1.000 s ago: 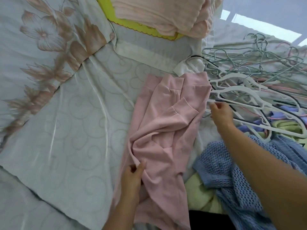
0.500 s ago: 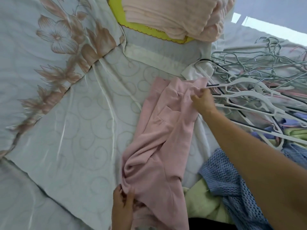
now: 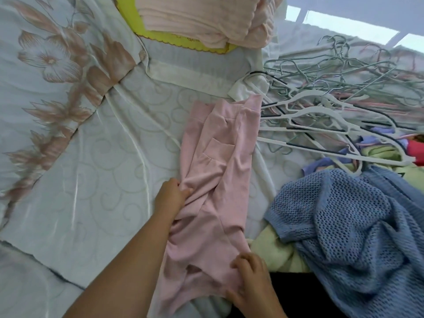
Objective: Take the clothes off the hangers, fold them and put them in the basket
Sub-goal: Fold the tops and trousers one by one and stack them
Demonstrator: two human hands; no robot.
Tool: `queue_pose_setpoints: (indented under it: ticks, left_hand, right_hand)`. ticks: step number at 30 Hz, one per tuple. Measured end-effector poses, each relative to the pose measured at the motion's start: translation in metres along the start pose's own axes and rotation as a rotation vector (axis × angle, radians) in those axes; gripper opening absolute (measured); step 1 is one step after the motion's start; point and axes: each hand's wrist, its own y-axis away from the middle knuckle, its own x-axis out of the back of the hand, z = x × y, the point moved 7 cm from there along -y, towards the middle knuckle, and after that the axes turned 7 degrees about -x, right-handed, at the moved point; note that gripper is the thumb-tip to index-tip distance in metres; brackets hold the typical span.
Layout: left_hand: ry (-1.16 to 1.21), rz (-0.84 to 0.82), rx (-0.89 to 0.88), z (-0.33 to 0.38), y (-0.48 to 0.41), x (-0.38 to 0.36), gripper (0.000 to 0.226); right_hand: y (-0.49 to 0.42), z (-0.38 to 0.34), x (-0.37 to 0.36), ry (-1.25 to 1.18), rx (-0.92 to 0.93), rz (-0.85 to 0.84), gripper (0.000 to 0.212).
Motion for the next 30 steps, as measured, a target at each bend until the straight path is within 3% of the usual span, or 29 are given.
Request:
queue_pose_setpoints:
  ticks: [2,5,7,9,11,14,17,20,22,23,26,28,30]
  left_hand:
    - [0.038,-0.016,-0.027,0.002,0.001,0.004,0.03]
    - [0.334,-0.072,0.004,-0.009,0.004,0.009,0.022]
    - [0.592,-0.1,0.089,-0.023,0.007,0.012,0.024]
    - [0.908,-0.077,0.187,-0.033,0.01,0.016,0.015]
    - [1.173,-0.046,0.247,-0.039,0.012,0.025,0.006]
    - [1.403,-0.033,0.302,-0.047,0.015,0.036,0.034]
    - [1.546,-0.024,0.24,-0.051,0.02,0.047,0.052]
    - [1.664,0.011,0.177,-0.058,0.027,0.06,0.015]
    - [1.702,-0.026,0.202,-0.072,0.026,0.056,0.069]
    - [1.68,-0.013,0.239,-0.077,0.029,0.054,0.073]
    - [1.576,-0.085,0.334,-0.07,0.047,0.05,0.019]
    - [1.525,-0.036,0.356,-0.074,0.05,0.052,0.014]
    - [1.496,0.04,0.312,-0.08,0.042,0.057,0.013]
  right_hand:
    - [0.013,0.007,0.011,0.016,-0.098,0.157,0.046]
    - [0.024,0.023,0.023,-0.047,-0.395,0.358,0.031]
    - [0.022,0.037,0.019,-0.18,-0.652,0.238,0.016]
    - [0.025,0.042,0.006,-0.311,-0.803,0.047,0.022]
    - [0.031,0.041,0.006,-0.439,-0.845,0.082,0.033]
    - [0.045,0.029,0.011,-0.574,-0.841,0.187,0.03]
    - [0.07,0.016,0.009,-0.654,-0.827,0.248,0.026]
    - [0.101,0.016,0.009,-0.624,-0.834,0.32,0.026]
    - [0.119,0.03,0.004,-0.53,-0.895,0.335,0.028]
    - [0.126,0.035,0.001,-0.486,-0.928,0.319,0.029]
    - [0.136,0.043,-0.003,-0.453,-0.985,0.295,0.031]
    - [0.138,0.04,0.0,-0.433,-0.986,0.271,0.031]
    - [0.135,0.029,0.004,-0.203,-0.969,0.177,0.028]
